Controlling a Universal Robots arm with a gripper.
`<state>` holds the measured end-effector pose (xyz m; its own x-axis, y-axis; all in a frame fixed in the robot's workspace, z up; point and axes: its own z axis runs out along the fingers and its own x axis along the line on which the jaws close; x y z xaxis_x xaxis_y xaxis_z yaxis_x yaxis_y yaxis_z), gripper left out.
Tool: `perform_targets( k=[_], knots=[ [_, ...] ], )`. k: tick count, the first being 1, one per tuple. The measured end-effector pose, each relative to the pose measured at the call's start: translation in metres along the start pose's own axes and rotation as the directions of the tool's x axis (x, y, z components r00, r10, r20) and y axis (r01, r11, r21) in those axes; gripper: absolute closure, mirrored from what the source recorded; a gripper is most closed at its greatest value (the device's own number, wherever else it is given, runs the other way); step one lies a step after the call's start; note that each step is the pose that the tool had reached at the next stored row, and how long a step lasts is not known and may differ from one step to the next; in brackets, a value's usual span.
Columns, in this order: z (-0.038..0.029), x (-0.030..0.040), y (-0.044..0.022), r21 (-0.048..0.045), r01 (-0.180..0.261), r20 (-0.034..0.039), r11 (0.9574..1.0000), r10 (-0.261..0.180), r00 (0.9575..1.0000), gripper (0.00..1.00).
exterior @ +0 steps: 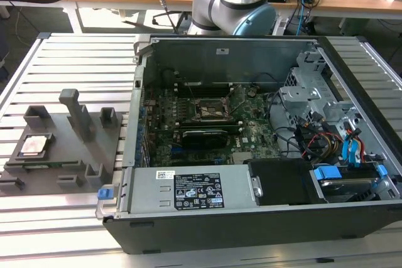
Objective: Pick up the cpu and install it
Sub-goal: 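Pick up the cpu and move it towards the insertion slot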
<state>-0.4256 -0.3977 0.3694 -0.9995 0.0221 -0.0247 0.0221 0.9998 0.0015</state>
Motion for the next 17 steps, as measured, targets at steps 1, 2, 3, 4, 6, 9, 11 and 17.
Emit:
perform_targets(
  k=[1, 2, 3, 4, 6, 9, 11, 17],
  knots=[
    [0.0004, 0.0, 0.0, 0.0, 0.0, -0.0001, 1.0, 0.0, 1.0, 0.4],
    [0.0008, 0.0, 0.0, 0.0001, 0.0, 0.0, 1.0, 0.0, 1.0, 0.4],
    [0.0014, 0.0, 0.0, 0.0001, 0.0, -0.0001, 1.0, 0.0, 1.0, 0.4],
    [0.0017, 0.0, 0.0, 0.0, 0.0, 0.0, 1.0, 0.0, 1.0, 0.4],
    [0.0027, 0.0001, 0.0, 0.0, 0.0, 0.0, 1.0, 0.0, 1.0, 0.4],
    [0.0039, 0.0001, 0.0, 0.0, 0.0, 0.0, 1.0, 0.0, 1.0, 0.4],
    [0.0048, 0.0001, 0.0, 0.0, 0.0, 0.0, 1.0, 0.0, 1.0, 0.4],
    [0.0075, 0.0002, 0.0, 0.0, 0.0, -0.0001, 1.0, 0.0, 1.0, 0.4]
  ],
)
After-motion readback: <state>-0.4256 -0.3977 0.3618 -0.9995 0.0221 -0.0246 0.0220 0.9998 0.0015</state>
